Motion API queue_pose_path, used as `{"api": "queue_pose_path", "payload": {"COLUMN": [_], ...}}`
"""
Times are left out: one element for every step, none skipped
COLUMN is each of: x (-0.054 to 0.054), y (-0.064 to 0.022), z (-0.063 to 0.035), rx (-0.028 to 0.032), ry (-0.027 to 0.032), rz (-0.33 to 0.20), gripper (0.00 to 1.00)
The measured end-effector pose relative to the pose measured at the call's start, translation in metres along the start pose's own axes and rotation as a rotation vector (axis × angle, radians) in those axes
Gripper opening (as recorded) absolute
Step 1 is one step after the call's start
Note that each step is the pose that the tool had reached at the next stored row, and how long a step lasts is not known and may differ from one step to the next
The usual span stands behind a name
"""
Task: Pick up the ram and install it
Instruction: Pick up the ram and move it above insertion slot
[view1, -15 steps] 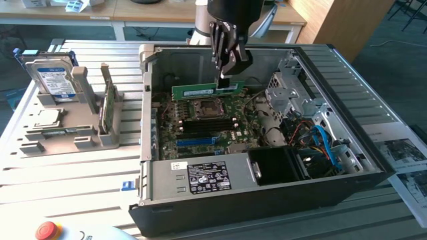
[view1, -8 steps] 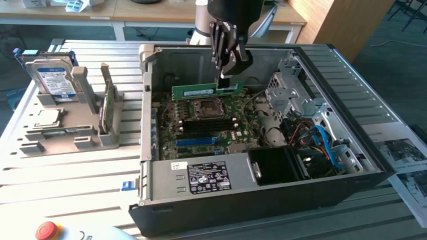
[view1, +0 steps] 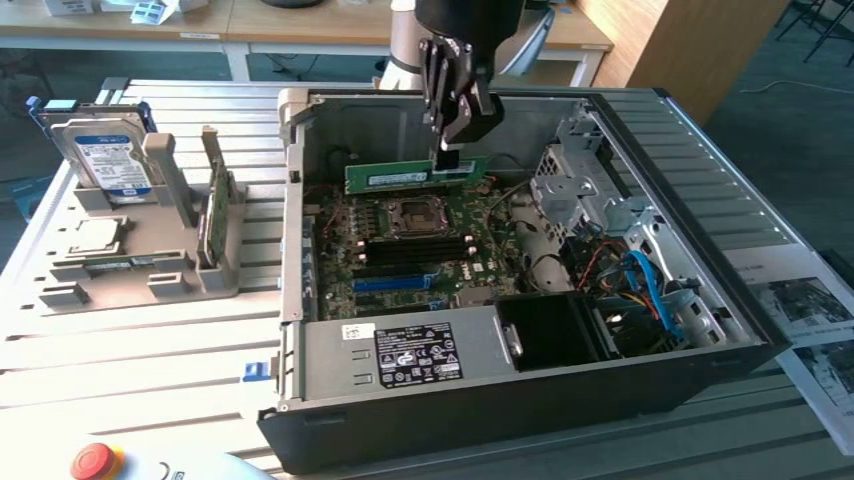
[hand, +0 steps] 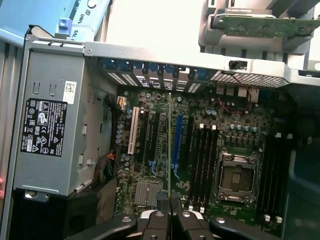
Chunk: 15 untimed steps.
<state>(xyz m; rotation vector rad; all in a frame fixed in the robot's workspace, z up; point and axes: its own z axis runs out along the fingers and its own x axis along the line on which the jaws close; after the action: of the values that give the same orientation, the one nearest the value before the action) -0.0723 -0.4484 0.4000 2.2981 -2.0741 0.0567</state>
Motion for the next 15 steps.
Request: {"api": "queue_pose_path", "payload": {"x": [-0.002,-0.003,-0.005,-0.007,-0.008,-0.010,-0.011,-0.012,-0.014,-0.015,-0.016,-0.018,-0.018,-0.018,-0.018], "y": [-0.0006,-0.0012,-0.0019,-0.0026,-0.0033,-0.0039,-0.0045,-0.0051,-0.0057,-0.0064,-0.0071,-0.0076,-0.0080,-0.0081,-0.0081], "z": [0.0000,0.0000,0.0000,-0.0001,-0.0001,-0.0001,-0.0002,-0.0002,-0.0001,-0.0001,-0.0002,-0.0001,-0.0001,-0.0002,-0.0002], "rx": [0.0000,0.0000,0.0000,0.0000,0.0000,0.0000,0.0000,0.0000,0.0001,0.0001,0.0000,0.0000,0.0000,0.0000,0.0001], "ry": [0.0000,0.0000,0.0000,0.0000,0.0001,0.0000,0.0002,0.0002,0.0001,0.0001,0.0002,0.0002,0.0002,0.0002,0.0002], "rz": [0.000,0.000,0.000,0.000,0.000,0.000,0.000,0.000,0.000,0.000,0.000,0.000,0.000,0.000,0.000], "gripper": [0.12,0.12,0.12,0.12,0.12,0.12,0.12,0.12,0.12,0.12,0.12,0.12,0.12,0.12,0.12]}}
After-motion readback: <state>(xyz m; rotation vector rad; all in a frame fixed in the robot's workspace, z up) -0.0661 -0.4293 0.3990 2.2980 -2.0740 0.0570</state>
